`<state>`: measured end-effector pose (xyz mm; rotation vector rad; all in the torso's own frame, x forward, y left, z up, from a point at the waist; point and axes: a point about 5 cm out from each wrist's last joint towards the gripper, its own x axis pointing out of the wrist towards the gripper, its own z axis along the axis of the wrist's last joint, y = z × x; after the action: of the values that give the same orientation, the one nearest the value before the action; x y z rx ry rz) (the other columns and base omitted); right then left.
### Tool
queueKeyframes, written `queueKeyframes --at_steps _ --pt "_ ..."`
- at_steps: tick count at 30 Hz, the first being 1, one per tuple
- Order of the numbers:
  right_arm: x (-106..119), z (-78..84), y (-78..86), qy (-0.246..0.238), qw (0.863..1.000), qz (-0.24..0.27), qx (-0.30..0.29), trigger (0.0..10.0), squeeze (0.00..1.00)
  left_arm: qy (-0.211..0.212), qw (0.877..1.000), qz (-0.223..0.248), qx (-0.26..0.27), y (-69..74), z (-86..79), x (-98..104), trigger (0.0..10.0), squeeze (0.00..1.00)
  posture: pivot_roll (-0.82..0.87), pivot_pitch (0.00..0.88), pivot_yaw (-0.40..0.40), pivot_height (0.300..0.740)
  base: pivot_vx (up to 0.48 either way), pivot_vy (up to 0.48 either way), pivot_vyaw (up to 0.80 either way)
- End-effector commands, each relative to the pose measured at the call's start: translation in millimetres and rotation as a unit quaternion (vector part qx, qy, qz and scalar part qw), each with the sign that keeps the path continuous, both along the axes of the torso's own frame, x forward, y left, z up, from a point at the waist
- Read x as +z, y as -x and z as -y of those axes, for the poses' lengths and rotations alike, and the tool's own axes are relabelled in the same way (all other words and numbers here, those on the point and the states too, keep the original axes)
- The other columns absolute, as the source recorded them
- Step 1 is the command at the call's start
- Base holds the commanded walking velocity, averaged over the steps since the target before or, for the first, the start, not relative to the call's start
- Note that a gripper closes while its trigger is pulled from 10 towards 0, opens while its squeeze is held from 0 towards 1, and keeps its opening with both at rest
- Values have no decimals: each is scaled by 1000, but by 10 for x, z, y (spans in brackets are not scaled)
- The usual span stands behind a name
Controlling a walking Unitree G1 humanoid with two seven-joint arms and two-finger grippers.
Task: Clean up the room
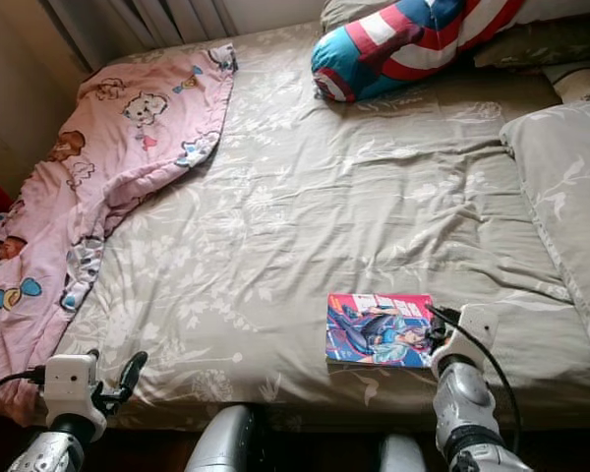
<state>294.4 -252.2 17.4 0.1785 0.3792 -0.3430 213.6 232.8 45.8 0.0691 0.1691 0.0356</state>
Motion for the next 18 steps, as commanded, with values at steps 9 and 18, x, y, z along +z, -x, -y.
queueKeyframes --at_steps 9,18 --pt "-99 -252 74 22 998 18 63 10000 0 17 999 -23 27 -82 17 -190 10000 0 -41 122 133 651 0 0 0" --pt "-342 -288 398 19 997 1 78 10000 0 73 993 -75 56 -161 129 -520 10000 0 -108 6 72 651 0 0 0"
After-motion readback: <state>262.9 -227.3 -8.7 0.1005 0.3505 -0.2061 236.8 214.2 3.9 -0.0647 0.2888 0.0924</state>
